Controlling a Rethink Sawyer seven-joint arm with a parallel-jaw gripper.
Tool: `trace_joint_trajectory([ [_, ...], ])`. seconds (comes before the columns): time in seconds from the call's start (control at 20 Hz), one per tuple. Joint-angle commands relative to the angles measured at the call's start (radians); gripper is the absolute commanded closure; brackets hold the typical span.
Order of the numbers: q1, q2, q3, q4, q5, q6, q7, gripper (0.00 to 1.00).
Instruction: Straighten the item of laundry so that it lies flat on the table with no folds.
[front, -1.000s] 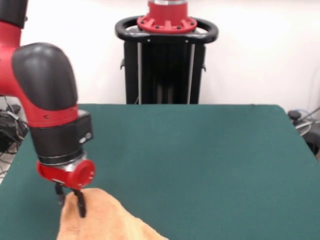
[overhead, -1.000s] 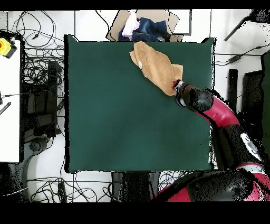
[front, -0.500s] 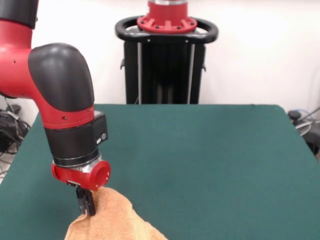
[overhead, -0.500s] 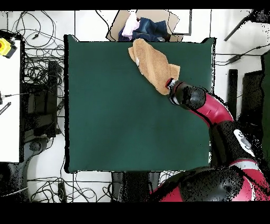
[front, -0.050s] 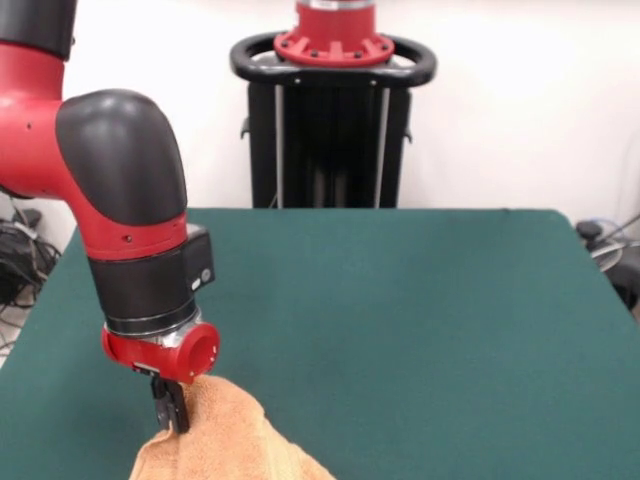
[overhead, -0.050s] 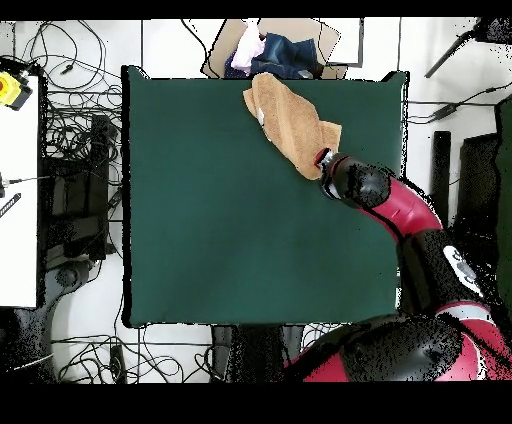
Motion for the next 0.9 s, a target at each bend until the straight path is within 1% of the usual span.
trace_joint_trajectory([
  [0.05, 0.054, 0.039, -0.042, 0.029, 0.040, -0.042, 0.209, 1.00],
  [0.15, 0.086, 0.015, -0.065, 0.067, 0.045, -0.060, 0.250, 1.00],
  [0.35, 0.172, -0.058, -0.142, 0.209, 0.060, -0.143, 0.361, 1.00],
  [0.55, 0.198, -0.112, -0.179, 0.318, 0.070, -0.186, 0.369, 1.00],
  [0.7, 0.185, -0.148, -0.179, 0.395, 0.079, -0.195, 0.349, 1.00],
  [0.9, 0.140, -0.178, -0.146, 0.500, 0.068, -0.236, 0.337, 1.00],
])
